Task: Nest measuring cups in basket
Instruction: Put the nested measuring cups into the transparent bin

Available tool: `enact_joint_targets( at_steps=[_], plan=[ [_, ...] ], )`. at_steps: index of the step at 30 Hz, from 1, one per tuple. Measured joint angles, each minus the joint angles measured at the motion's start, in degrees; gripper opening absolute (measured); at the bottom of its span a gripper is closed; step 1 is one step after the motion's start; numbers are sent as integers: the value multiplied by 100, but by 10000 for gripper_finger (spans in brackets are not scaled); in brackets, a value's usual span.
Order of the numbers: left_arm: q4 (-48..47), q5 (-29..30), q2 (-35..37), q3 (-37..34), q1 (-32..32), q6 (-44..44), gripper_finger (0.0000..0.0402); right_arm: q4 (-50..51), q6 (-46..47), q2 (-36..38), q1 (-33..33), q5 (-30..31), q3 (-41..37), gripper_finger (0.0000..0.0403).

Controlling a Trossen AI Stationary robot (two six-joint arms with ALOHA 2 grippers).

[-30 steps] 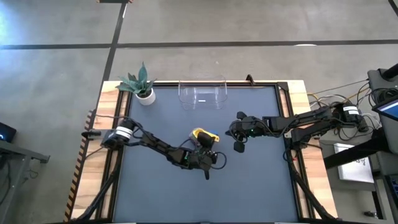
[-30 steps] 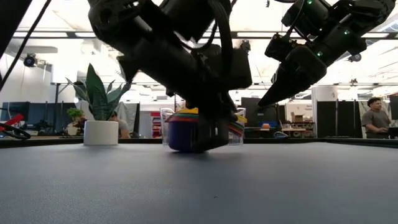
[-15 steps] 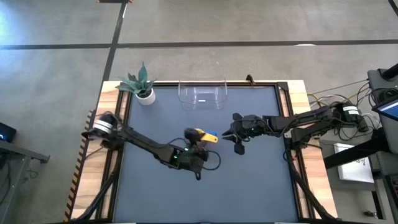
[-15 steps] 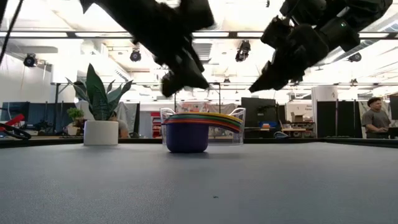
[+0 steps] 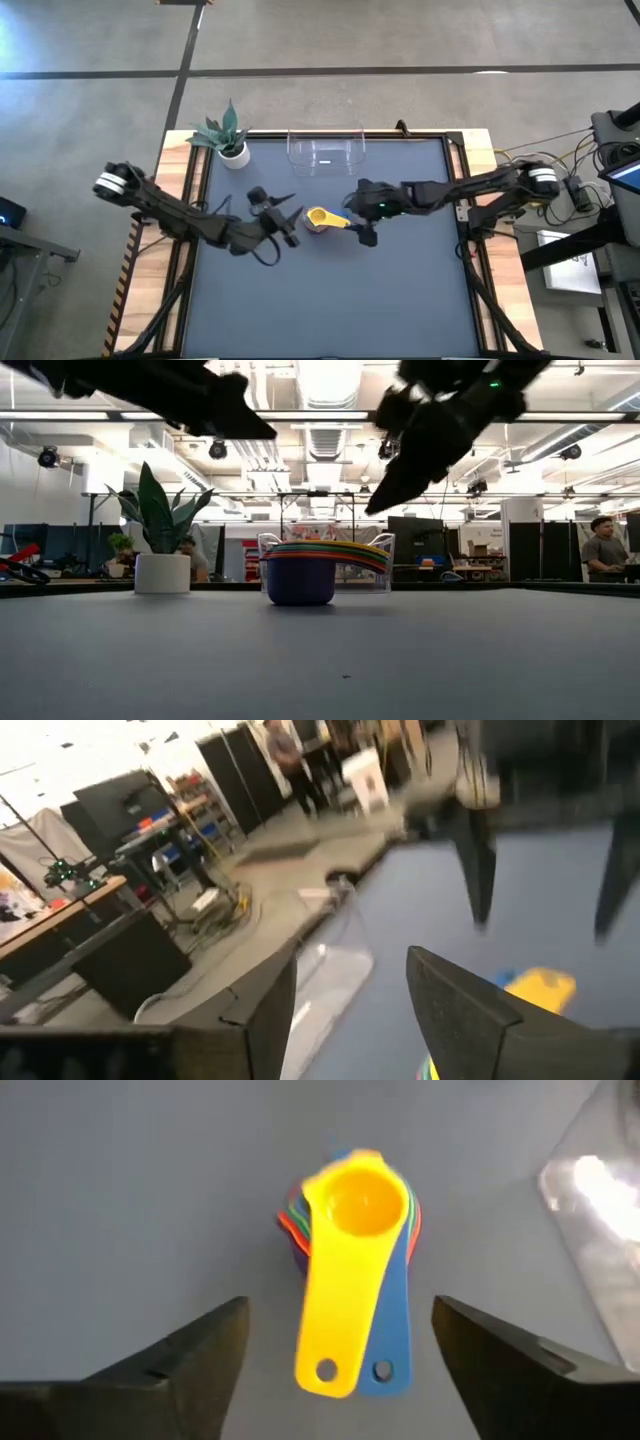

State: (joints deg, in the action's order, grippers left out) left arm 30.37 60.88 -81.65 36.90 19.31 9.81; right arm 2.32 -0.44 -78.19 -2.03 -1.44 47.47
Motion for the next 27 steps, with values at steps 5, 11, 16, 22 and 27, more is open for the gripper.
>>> enact_joint_targets(
  at_steps=[5, 11, 16, 22, 27],
  plan=[
    [1220, -144, 321, -576, -70, 349, 168, 1198, -94, -846, -160, -31, 988, 333],
    [1324, -199, 403, -661, -120, 344, 166, 1855, -212, -1751, -372, -464, 1859, 338],
    [1326, -203, 403, -662, -120, 367, 166, 2224, -387, -2328, -503, -621, 2243, 338],
    [1322, -311, 403, -662, -120, 451, 166, 2368, -562, -2577, -598, -652, 2346, 317],
    [1322, -308, 403, -662, -120, 495, 167, 2390, -705, -2567, -598, -654, 2346, 248]
  ],
)
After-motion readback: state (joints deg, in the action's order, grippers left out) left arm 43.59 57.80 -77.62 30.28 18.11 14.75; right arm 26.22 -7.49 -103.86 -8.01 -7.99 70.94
